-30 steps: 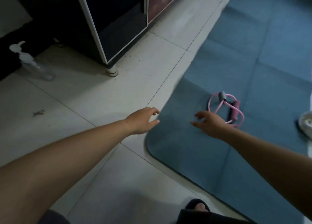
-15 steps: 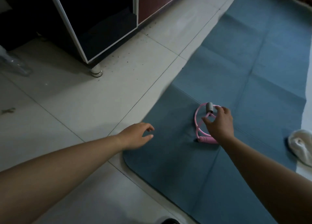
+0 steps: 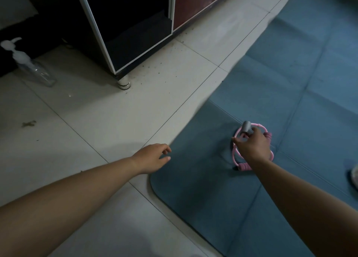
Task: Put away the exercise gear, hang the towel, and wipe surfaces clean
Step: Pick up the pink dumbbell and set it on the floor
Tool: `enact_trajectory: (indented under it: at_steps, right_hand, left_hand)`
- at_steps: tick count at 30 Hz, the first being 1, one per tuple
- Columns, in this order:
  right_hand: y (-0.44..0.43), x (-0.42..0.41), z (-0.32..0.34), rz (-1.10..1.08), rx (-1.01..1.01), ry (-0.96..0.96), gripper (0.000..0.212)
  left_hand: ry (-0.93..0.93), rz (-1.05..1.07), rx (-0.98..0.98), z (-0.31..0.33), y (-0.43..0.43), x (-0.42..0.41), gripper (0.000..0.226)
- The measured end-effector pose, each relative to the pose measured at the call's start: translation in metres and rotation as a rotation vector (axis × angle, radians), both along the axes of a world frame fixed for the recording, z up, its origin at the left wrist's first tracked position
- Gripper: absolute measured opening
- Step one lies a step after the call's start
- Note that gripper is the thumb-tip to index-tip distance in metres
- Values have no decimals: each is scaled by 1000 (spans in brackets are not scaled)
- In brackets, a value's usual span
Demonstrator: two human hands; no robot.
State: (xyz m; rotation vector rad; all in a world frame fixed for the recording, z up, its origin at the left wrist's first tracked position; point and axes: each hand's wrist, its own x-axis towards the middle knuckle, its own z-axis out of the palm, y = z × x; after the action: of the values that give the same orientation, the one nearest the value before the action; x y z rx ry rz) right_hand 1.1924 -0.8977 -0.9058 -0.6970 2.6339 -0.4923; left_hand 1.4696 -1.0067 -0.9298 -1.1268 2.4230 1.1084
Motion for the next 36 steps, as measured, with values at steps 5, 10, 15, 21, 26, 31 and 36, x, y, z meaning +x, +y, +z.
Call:
enact_trajectory:
  at_steps: [5,10,15,21,26,31,36]
  right_hand:
    - [6,2,3,-1,9,-1,22]
    - [0,17,8,142,-119,-9,10]
    - [-27,64,33,319,-216,-106,28]
    - [-74,147,60,497,-254,-210,27]
    - [-116,240,84,777,-235,-223,20]
    - [-151,323,95,993,-197,-244,17]
    - [-181,388,103,1115,-196,-207,16]
  left_hand:
    - [35,-5,27,4,3,-8,32]
    - [43,-92,-9,25,-7,-9,33]
    - [41,-155,-69,69,-50,11,35]
    - [111,-46,-115,121,-88,94,34]
    - [251,244,-157,127,-94,188,40]
    - [355,483,-103,124,-89,276,50]
    - [348,608,-103,124,-98,332,54]
